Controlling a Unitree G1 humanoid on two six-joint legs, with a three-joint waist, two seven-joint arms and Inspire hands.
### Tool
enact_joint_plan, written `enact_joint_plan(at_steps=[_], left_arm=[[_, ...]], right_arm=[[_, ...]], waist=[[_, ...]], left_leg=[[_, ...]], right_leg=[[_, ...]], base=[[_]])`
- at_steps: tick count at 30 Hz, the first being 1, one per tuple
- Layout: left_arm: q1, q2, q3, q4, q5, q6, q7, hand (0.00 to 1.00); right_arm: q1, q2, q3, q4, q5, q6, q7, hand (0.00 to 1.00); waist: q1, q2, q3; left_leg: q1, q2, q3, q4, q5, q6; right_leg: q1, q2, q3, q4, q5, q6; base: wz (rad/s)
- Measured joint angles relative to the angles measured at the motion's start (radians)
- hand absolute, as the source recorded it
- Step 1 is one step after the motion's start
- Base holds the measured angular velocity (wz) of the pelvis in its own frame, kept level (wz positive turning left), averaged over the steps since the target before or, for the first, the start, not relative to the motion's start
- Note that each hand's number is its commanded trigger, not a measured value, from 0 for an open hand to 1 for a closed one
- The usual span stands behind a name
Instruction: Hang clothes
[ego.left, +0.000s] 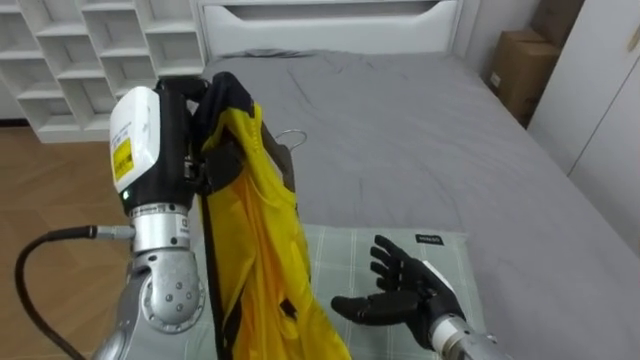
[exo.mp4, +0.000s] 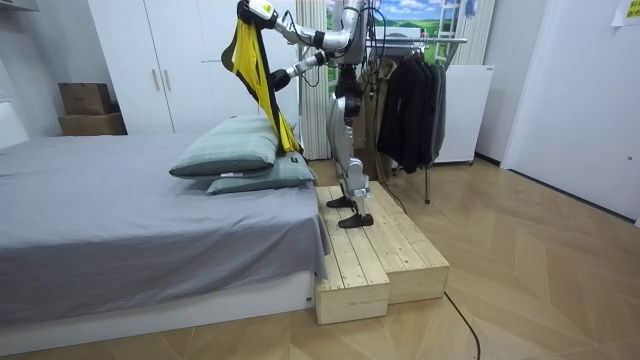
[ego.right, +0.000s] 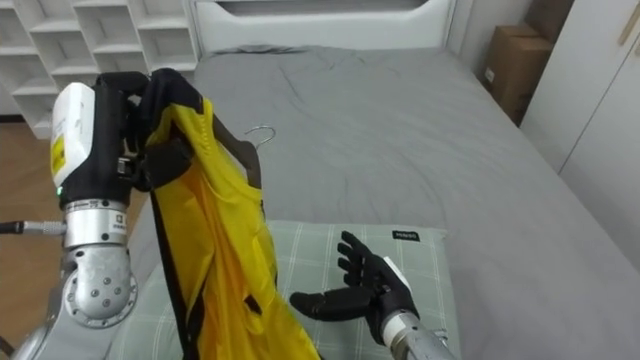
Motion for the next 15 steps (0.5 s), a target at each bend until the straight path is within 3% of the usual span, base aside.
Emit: enact_joint_plan(at_steps=[9, 15], left_arm=[[-0.048, -0.018, 0.000, 0.000, 0.008, 0.004, -0.002, 1.00], [-0.056, -0.033, -0.002, -0.002, 0.009, 0.012, -0.022, 1.00]], right_arm=[[0.000, 0.007, 0.014, 0.045, -0.001, 0.000, 0.043, 0.00], [0.000, 0.008, 0.021, 0.045, 0.000, 0.000, 0.042, 0.00]], waist=[[0.016, 0.003, -0.0006], [0.016, 0.014, -0.0080]], left_leg=[[-0.021, -0.001, 0.000, 0.002, 0.000, 0.000], [-0.024, -0.001, -0.005, 0.005, 0.000, 0.000]], right_leg=[[-0.019, 0.000, 0.001, -0.001, 0.000, 0.000], [-0.018, -0.001, -0.005, 0.000, 0.000, 0.000]], base=[[0.00], [0.02]])
